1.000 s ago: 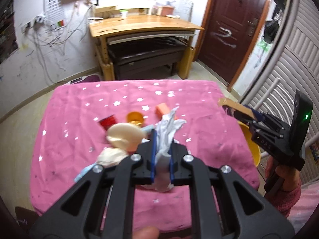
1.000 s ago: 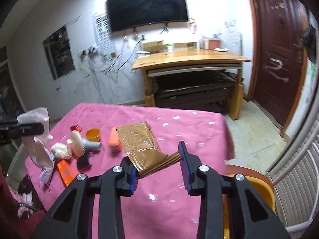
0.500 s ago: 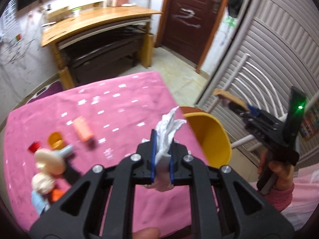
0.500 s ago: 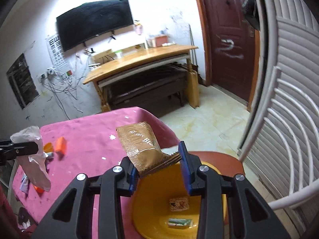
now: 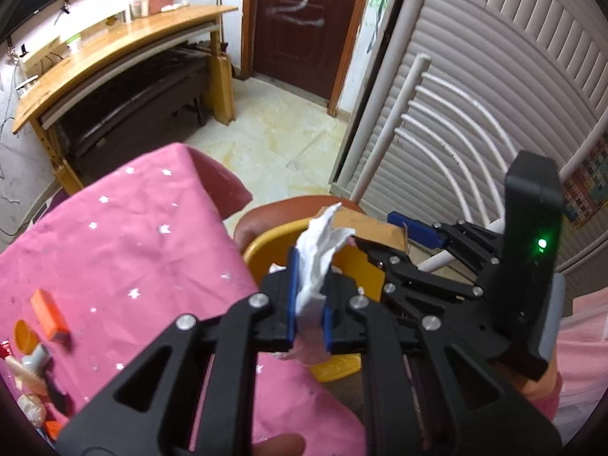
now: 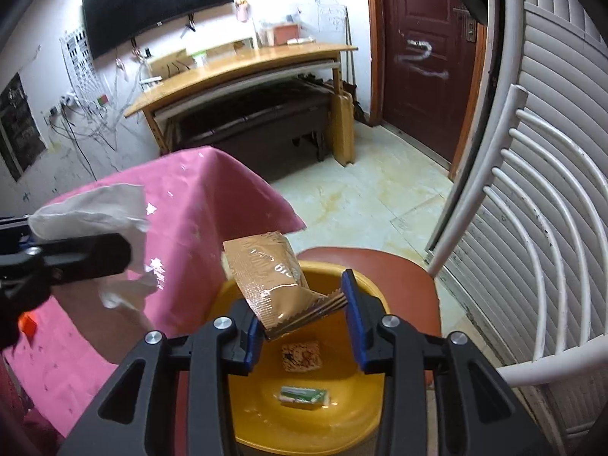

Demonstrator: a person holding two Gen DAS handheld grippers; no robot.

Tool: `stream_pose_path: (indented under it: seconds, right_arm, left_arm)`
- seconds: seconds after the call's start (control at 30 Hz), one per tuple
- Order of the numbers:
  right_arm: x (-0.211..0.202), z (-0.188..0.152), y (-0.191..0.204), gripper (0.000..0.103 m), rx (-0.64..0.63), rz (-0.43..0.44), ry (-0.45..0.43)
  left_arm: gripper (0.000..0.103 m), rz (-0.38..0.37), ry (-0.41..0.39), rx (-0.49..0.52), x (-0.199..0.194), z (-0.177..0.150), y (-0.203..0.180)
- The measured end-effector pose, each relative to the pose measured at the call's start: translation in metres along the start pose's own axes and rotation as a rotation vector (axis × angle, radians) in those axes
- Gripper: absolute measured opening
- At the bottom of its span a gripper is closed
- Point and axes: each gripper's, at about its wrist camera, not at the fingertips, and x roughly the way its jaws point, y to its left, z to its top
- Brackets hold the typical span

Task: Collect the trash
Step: 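Carry both items over the yellow bin and open both grippers, then move both open grippers back over the table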

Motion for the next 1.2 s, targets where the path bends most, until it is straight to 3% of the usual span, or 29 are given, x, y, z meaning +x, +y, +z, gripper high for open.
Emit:
stream_pose_path:
  seconds: [0.1,0.27,0.8,1.07,1.2]
  right_arm:
    - [0.007,-0.002,-0.006,0.036,0.009,-0.015,0.023]
    - [0.008,-0.005,-0.005,0.044,-0.003,-0.003,0.036]
    - [0.003,0.002,0.014,0.062,-0.053,0.018,0.007]
    - [-0.017,0.012,0.037,0.071,-0.085,0.078,-0.084]
    - [-0.032,0.019,0.054,0.076,-0.087,0.177,-0.147]
  left_arm:
    - [0.009,0.006,0.021,-0.022,0.018,0.004,0.000]
    - [0.039,-0.007,0.032,-0.078,0.027,0.007,0.007]
    - [0.047,0.006,-0.010,-0.124,-0.004,0.002,0.028]
    - [0.065,0.070,-0.079,-0.163,-0.046,-0.017,0.058]
    - [0.074,0.125,-0.110,-0.182,-0.071,-0.036,0.080]
